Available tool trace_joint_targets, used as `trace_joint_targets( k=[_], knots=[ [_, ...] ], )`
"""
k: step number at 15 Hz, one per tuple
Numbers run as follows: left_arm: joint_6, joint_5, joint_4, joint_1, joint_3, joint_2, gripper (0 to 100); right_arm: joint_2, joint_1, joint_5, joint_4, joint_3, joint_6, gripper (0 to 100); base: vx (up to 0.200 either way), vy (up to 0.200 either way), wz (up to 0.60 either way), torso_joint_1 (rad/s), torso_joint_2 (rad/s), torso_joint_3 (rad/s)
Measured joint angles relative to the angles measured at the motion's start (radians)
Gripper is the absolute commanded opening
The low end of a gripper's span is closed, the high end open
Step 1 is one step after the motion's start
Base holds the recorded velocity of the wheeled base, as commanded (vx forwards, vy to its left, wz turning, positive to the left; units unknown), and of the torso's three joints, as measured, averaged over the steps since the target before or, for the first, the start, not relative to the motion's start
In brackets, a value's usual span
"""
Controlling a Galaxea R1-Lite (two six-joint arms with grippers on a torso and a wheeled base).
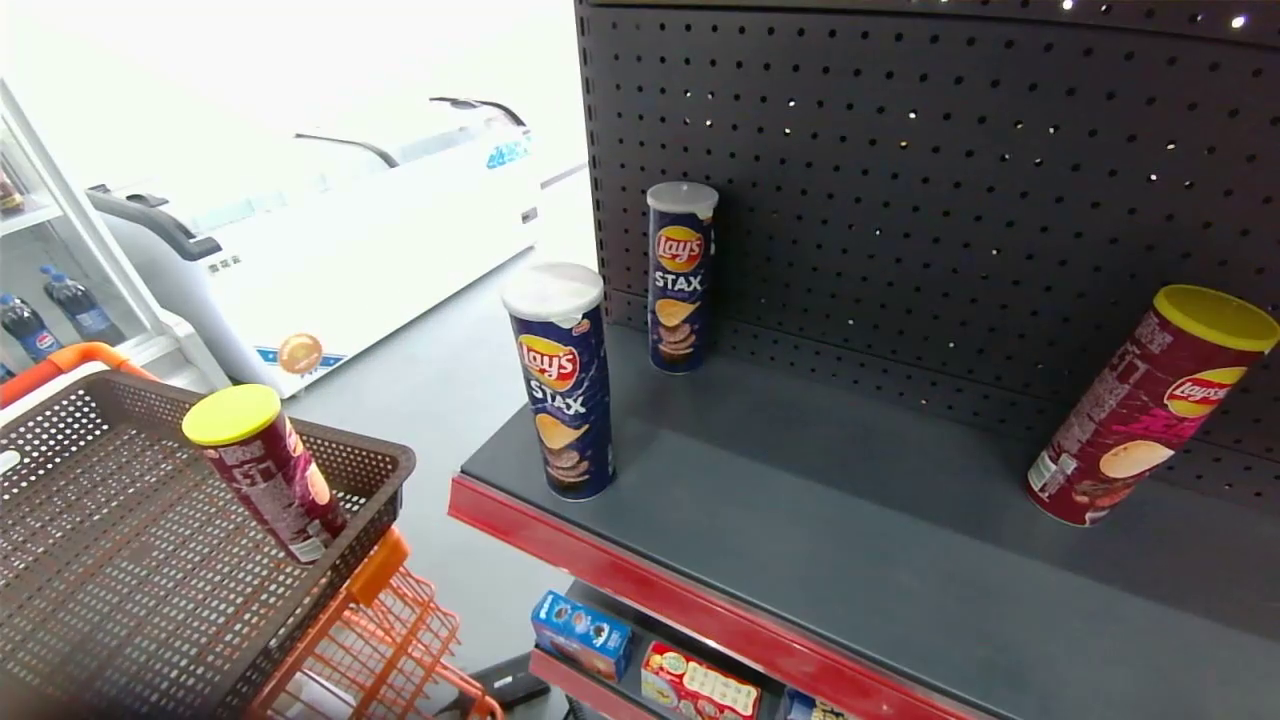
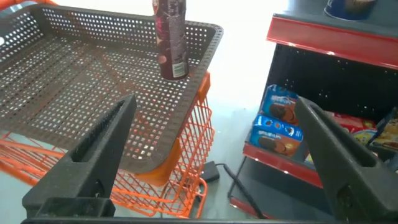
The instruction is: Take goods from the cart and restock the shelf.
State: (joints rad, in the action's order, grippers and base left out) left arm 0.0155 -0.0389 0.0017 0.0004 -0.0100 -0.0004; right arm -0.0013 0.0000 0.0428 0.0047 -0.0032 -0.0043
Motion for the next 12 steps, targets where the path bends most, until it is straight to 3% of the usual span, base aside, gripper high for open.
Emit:
trace_joint_targets(
  k=[6, 9, 12],
  knots=[
    [0.023, -0.063, 0.103, -0.003, -0.196, 0.197, 100, 0.000, 0.000, -0.002, 0.000, 0.000, 0.000, 100, 0.000, 0.000, 0.00, 0.000, 0.00, 0.000],
    [0.005, -0.128, 0.104, 0.013, -0.233, 0.364, 100, 0.000, 0.000, -0.002, 0.000, 0.000, 0.000, 100, 0.000, 0.000, 0.00, 0.000, 0.00, 0.000],
    [-0.011, -0.157, 0.052, 0.050, -0.276, 0.591, 100, 0.000, 0.000, -0.002, 0.000, 0.000, 0.000, 100, 0.000, 0.000, 0.00, 0.000, 0.00, 0.000]
  ],
)
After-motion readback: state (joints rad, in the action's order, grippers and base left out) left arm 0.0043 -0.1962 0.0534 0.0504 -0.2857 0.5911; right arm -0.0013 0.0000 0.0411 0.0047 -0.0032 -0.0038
